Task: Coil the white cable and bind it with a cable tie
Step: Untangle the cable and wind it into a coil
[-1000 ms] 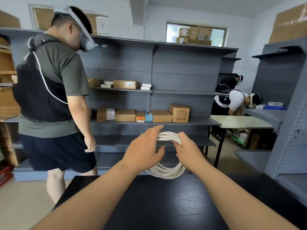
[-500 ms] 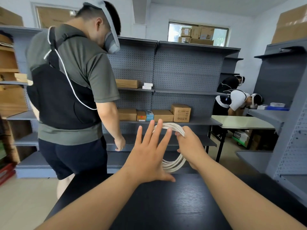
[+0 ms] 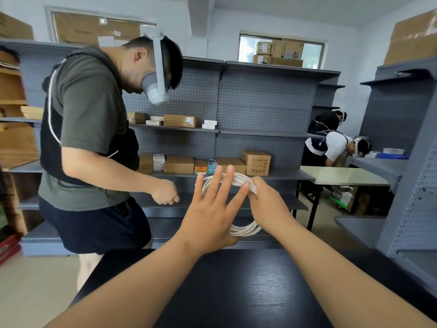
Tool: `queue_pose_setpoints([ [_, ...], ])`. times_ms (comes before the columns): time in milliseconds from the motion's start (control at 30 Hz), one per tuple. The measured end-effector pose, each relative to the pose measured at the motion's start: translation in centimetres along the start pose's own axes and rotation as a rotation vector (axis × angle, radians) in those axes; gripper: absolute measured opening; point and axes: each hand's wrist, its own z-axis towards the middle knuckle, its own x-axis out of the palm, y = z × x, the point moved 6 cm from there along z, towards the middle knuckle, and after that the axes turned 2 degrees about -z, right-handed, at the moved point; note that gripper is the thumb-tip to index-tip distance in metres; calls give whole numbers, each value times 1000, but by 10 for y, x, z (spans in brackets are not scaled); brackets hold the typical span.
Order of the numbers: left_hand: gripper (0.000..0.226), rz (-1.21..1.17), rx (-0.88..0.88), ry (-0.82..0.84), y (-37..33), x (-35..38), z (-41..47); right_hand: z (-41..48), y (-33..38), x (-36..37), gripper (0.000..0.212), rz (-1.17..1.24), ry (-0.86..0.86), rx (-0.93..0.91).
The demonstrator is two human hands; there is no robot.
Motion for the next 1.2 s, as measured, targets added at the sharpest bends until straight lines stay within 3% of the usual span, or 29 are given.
queue_pose_setpoints([
  [133,119,-4,-11,42,6,0,5,-2,2,0,10,-109,48,-43],
  [300,116,-47,-10,70,10,4,7,-4,3,0,11,-159,126,-59],
  [600,94,-194,-32,-39,13,13,9,-3,9,-4,17,-46,114,-62],
  [867,77,-152,-46,-158,12,20,9,-3,7,1,17,133,114,-3],
  [1200,57,-194,0,-113,18,14,12,-3,-2,-1,17,33,98,15],
])
